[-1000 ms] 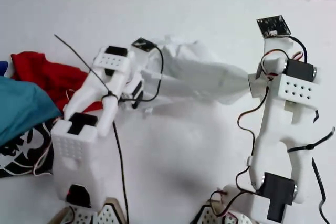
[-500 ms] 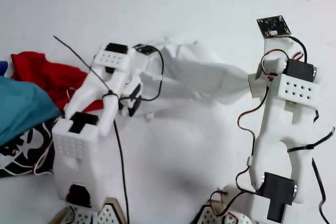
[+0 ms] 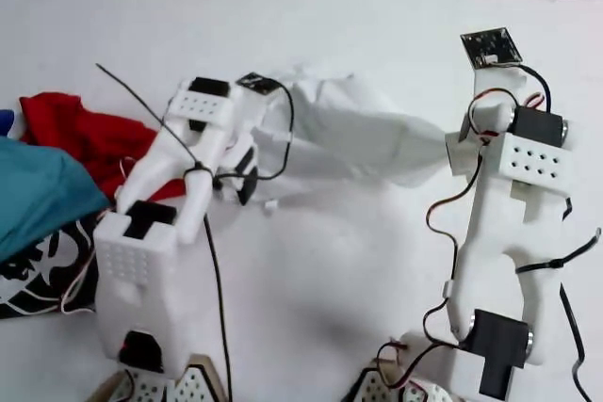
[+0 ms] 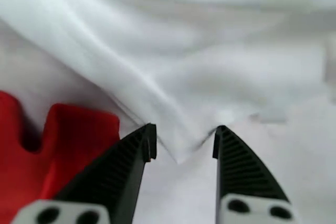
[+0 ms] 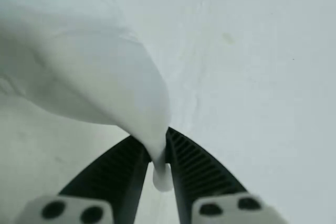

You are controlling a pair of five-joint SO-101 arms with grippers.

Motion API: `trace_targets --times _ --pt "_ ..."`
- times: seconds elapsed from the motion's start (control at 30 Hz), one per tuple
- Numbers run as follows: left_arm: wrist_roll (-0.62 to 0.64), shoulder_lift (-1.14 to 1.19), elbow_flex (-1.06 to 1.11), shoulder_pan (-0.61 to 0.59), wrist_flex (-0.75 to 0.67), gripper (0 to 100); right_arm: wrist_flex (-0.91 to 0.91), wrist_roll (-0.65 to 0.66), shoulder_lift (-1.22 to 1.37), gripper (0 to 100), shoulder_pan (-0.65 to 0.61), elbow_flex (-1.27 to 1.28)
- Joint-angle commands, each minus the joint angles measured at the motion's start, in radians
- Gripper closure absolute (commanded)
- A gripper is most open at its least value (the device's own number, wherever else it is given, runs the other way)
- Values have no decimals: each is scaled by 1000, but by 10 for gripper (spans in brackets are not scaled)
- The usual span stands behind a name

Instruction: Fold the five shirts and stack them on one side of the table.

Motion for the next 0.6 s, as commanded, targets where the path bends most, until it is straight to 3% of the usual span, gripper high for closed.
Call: trace_targets --times 0.0,0.17,0.3,0.57 --pt "0 25 -35 3 -23 804 -4 9 -47 981 -8 -14" --pt "-8 104 -45 9 -26 827 -8 9 -53 981 -8 18" --pt "-2 97 -111 5 9 985 -13 2 -47 981 -8 52" --pt "-6 -64 -352 3 221 973 -128 0 -58 981 -8 81"
